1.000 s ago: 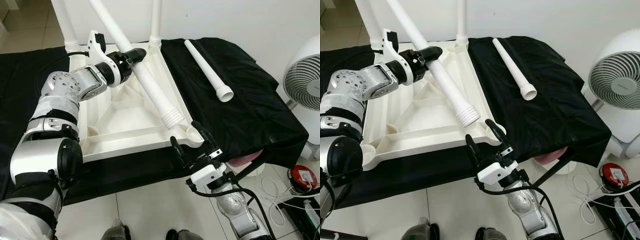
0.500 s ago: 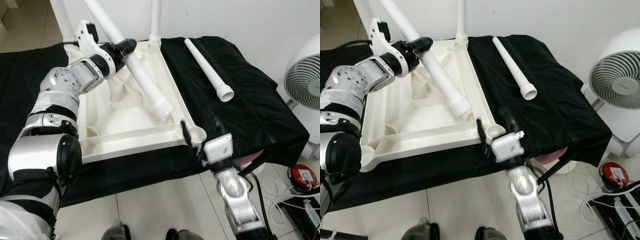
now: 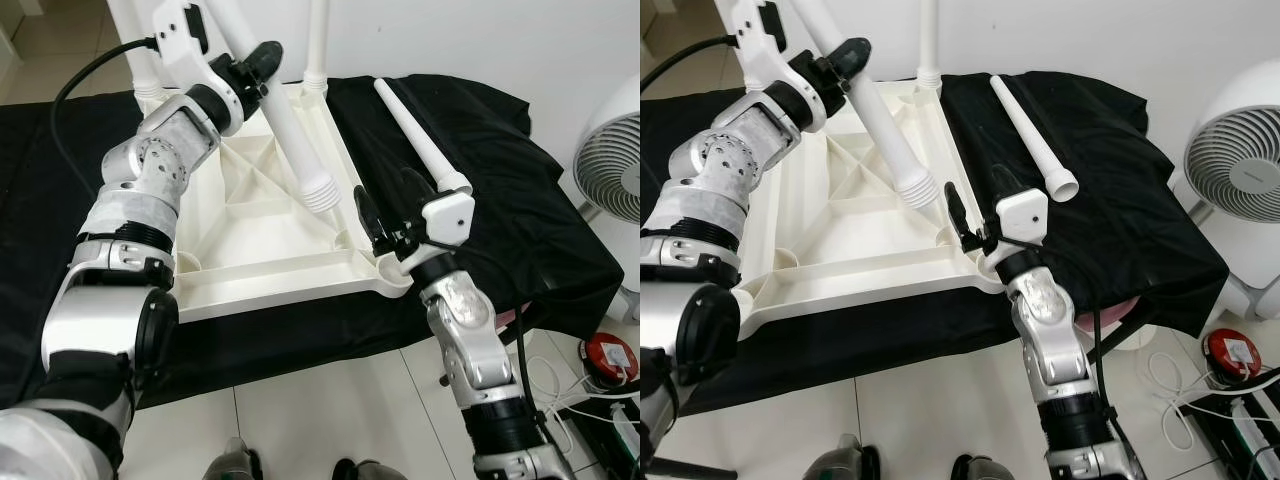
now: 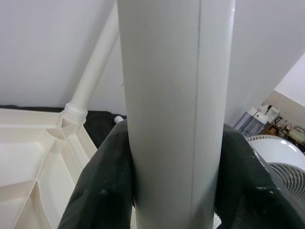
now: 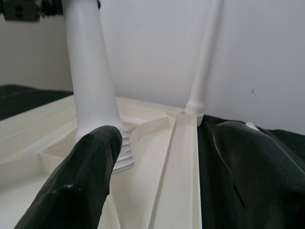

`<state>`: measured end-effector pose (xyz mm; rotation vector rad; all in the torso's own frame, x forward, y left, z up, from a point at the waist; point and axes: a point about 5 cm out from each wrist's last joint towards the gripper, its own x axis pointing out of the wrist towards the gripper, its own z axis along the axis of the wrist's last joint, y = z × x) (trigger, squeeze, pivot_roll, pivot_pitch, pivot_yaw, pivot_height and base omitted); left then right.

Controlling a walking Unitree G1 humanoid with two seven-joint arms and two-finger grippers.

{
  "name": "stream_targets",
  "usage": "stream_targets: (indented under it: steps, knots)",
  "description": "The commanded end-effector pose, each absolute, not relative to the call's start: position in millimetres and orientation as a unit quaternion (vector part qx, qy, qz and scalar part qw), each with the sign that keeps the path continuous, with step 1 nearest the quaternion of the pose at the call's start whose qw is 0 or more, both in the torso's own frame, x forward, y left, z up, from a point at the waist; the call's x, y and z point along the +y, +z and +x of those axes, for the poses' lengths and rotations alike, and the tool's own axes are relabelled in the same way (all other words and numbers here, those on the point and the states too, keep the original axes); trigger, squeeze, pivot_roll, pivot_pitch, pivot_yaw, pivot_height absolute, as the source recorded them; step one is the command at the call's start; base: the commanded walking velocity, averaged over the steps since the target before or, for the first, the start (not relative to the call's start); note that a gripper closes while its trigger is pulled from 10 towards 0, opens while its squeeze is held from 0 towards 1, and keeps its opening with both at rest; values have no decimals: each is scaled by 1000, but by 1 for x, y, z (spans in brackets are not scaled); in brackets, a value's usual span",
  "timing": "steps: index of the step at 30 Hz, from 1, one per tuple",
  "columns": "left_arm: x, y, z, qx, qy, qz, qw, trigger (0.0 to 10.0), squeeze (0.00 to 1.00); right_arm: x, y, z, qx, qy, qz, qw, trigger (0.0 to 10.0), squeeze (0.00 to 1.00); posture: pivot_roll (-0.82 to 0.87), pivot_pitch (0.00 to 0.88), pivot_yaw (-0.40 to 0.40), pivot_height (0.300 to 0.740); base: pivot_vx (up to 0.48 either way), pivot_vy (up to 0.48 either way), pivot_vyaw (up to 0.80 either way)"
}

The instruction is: Building children table

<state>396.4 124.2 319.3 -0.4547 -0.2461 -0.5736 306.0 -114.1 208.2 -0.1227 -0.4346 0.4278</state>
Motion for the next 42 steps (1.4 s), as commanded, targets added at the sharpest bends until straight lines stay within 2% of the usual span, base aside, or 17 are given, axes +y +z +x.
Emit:
stream_targets:
  steps: [1, 4, 5, 6, 12, 13, 14, 15, 17, 20, 34, 42]
  knots:
    - [107, 330, 382, -172, -397, -163, 887, 10000, 0, -113, 208, 312, -196, 220, -76, 953, 10000, 0, -3, 31, -13, 740, 0, 0, 0]
    - [101, 330, 378, -185, -397, -143, 888, 10000, 0, -112, 211, 317, -179, 229, -75, 954, 10000, 0, 0, 31, -12, 740, 0, 0, 0]
    - [97, 331, 374, -197, -395, -128, 888, 10000, 0, -112, 215, 322, -168, 234, -71, 955, 10000, 110, 3, 32, -12, 740, 0, 0, 0]
    - [94, 331, 372, -205, -392, -118, 889, 10000, 0, -112, 218, 325, -157, 240, -64, 956, 10000, 1000, 3, 32, -12, 740, 0, 0, 0]
    - [86, 330, 367, -217, -392, -98, 889, 10000, 0, -111, 223, 330, -147, 252, -55, 955, 10000, 1000, 8, 33, -12, 740, 0, 0, 0]
    - [80, 329, 364, -226, -391, -82, 889, 10000, 0, -109, 225, 333, -135, 265, -58, 953, 10000, 847, 13, 33, -18, 740, 0, 0, 0]
    - [80, 329, 364, -226, -391, -82, 889, 10000, 0, -109, 225, 333, -135, 265, -58, 953, 10000, 847, 13, 33, -18, 740, 0, 0, 0]
    - [72, 327, 362, -232, -393, -67, 887, 10000, 0, -106, 227, 337, -127, 279, -65, 950, 10000, 0, 14, 32, -20, 740, 0, 0, 0]
    - [72, 327, 362, -232, -393, -67, 887, 10000, 0, -106, 227, 337, -127, 279, -65, 950, 10000, 0, 14, 32, -20, 740, 0, 0, 0]
    - [51, 322, 352, -244, -407, -48, 879, 10000, 0, -96, 233, 350, -110, 295, -103, 944, 10000, 0, 17, 26, -25, 740, 0, 0, 0]
    - [28, 316, 339, -256, -426, -36, 867, 10000, 0, -86, 232, 367, -67, 299, -154, 939, 10000, 0, 25, 26, -38, 740, 0, 0, 0]
    - [25, 316, 336, -260, -430, -35, 864, 10000, 0, -84, 232, 370, -63, 301, -164, 937, 10000, 0, 27, 25, -37, 740, 0, 0, 0]
